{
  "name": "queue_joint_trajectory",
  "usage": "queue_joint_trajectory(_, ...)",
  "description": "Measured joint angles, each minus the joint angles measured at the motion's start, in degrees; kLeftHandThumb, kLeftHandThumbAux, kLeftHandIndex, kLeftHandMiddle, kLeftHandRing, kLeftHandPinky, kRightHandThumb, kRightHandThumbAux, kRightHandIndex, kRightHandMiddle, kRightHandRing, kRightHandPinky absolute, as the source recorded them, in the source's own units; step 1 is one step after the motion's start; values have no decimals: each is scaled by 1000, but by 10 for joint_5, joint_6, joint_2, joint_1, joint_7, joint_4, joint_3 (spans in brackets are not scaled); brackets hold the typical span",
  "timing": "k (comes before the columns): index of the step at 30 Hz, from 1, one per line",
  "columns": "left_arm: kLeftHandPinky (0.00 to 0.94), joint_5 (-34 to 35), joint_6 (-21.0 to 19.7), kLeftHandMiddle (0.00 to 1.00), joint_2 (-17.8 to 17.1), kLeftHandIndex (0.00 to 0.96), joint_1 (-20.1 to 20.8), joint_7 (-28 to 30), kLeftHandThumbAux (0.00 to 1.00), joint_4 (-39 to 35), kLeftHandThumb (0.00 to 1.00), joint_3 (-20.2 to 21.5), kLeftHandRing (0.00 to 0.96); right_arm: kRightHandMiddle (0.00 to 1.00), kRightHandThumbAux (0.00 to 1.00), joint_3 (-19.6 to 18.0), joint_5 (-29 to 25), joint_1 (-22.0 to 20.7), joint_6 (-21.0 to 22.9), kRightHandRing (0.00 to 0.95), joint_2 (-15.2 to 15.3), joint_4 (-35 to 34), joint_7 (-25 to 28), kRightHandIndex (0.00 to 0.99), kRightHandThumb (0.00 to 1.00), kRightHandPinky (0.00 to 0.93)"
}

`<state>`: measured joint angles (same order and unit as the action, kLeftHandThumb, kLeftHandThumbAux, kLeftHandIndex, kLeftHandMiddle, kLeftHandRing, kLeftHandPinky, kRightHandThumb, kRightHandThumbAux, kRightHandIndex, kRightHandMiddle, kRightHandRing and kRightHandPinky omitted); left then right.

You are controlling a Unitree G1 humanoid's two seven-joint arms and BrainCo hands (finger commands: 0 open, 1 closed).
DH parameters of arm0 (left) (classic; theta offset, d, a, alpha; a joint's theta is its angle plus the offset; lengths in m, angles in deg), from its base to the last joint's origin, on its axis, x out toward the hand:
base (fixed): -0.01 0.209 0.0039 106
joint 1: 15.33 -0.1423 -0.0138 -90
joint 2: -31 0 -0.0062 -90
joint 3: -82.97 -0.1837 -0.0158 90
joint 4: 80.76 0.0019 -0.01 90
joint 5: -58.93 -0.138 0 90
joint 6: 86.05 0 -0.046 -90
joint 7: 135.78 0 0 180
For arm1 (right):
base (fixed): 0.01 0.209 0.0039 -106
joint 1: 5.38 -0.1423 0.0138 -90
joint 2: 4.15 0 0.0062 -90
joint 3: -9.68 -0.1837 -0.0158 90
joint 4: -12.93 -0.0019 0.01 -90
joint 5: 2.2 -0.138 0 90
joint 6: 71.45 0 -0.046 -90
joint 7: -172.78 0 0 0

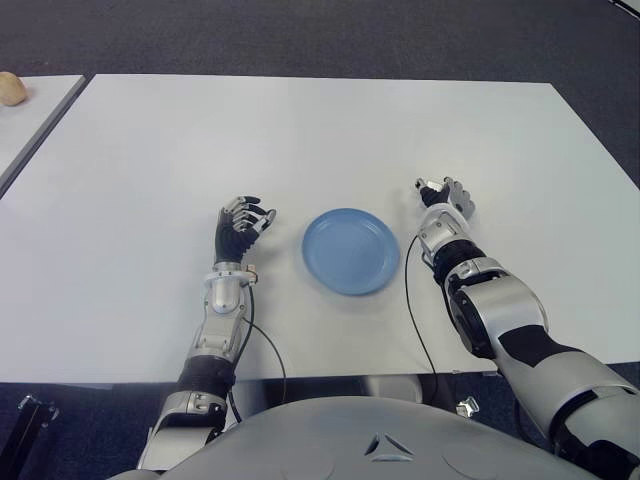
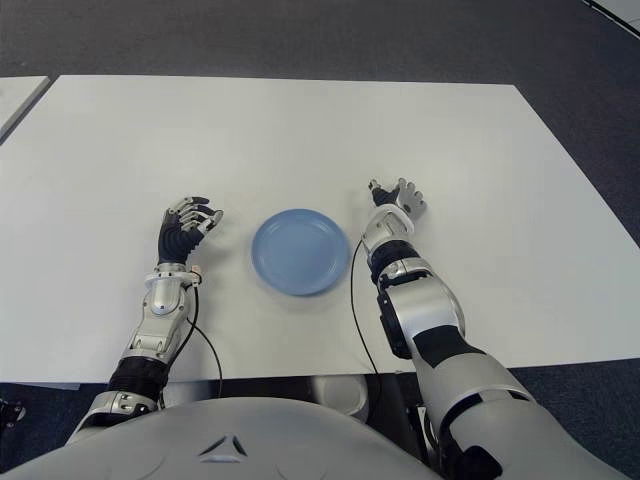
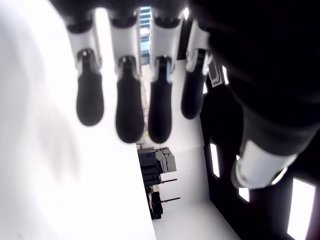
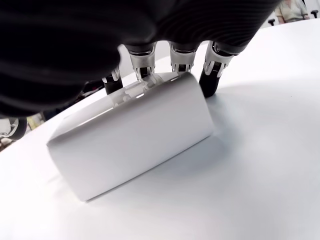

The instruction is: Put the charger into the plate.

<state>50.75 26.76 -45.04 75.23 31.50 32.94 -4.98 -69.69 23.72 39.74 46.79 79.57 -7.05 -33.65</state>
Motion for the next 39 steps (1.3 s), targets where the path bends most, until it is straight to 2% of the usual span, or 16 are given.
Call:
queue_joint_trajectory(9,594,3,-1,506,0,389,0,0,680,-2,832,2,612,0,214,12,13,7,11,0,3,2,1,0,540,4)
queue_joint_trajectory(20,583,5,-8,505,0,386,0,0,681,-9,832,10,611,0,236,53,51,25,22,0,5,2,0,0,567,31)
queue_joint_trajectory(29,596,7,-21,518,3,380,-3,0,682,-18,831,14,631,0,304,105,96,53,31,0,9,2,-14,0,694,10)
queue_joint_trajectory(39,590,8,-24,509,5,383,-6,0,682,-31,831,15,622,0,395,124,103,56,30,0,13,2,-14,0,779,1)
